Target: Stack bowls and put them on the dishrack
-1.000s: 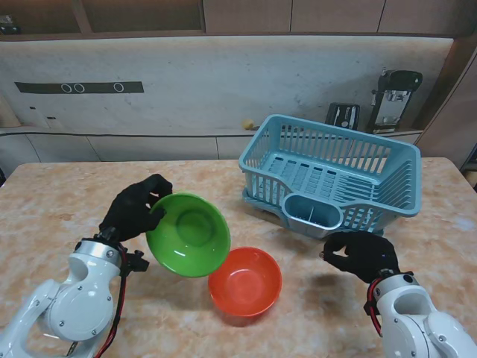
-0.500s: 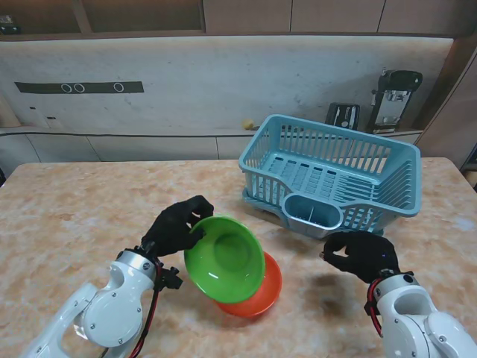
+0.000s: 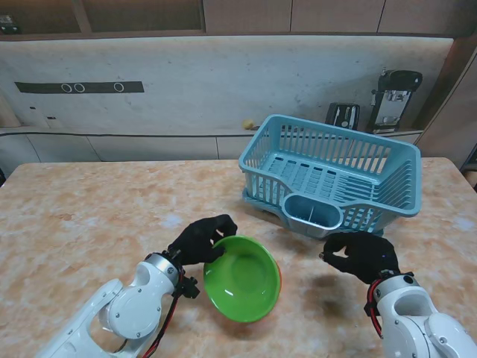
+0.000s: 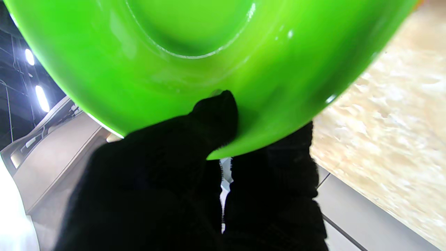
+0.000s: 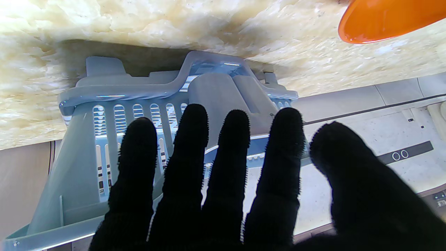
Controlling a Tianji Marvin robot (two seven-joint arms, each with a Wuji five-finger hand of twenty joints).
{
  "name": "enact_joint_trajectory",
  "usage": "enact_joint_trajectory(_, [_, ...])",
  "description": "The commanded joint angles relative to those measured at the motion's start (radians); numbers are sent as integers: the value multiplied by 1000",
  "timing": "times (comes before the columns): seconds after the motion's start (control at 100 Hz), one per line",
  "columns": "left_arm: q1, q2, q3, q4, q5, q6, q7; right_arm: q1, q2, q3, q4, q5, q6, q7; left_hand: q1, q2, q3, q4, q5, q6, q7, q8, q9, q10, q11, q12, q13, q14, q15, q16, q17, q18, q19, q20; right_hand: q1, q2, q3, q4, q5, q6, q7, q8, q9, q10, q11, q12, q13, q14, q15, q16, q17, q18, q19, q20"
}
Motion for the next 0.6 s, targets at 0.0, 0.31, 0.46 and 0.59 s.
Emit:
enact_joint_trajectory(0.0, [-18,-3,11,6,-2,7,-22,-11,-6,-1,-6,-3,-1,14,135,63,149,21,70,-53,143,23,14,-6,-16,9,10,21,0,19,120,-178,112,95,-12,26,-9,14,13,-17,12,5,13,-8,5,10,3,-12,-10,6,-12,2,-7,-7])
enact_joint_trajectory(0.31, [-93,1,54,61,-18,41,-69,-11,-6,-1,-6,-3,-1,14,142,78,130,17,65,-43,119,2,3,7,-31,-4,-2,27,-3,11,118,-175,108,91,-12,27,-8,14,12,-19,12,5,13,-9,5,10,4,-13,-10,7,-11,3,-7,-7])
enact_joint_trajectory(0.46, [-114,1,67,85,-25,54,-78,-10,-7,-2,-5,-3,0,11,144,80,126,16,65,-43,118,-2,1,8,-32,-7,-4,28,-2,10,118,-174,108,91,-12,27,-9,14,11,-17,12,5,13,-8,5,10,3,-12,-10,7,-12,2,-7,-7])
enact_joint_trajectory(0.59, [-125,2,74,97,-21,60,-85,-9,-7,0,-2,-1,-4,9,145,85,118,15,66,-37,101,-16,-5,15,-41,-16,-8,29,-3,5,114,-171,105,90,-12,27,-9,14,12,-17,12,5,13,-9,5,10,4,-12,-10,7,-12,2,-8,-7])
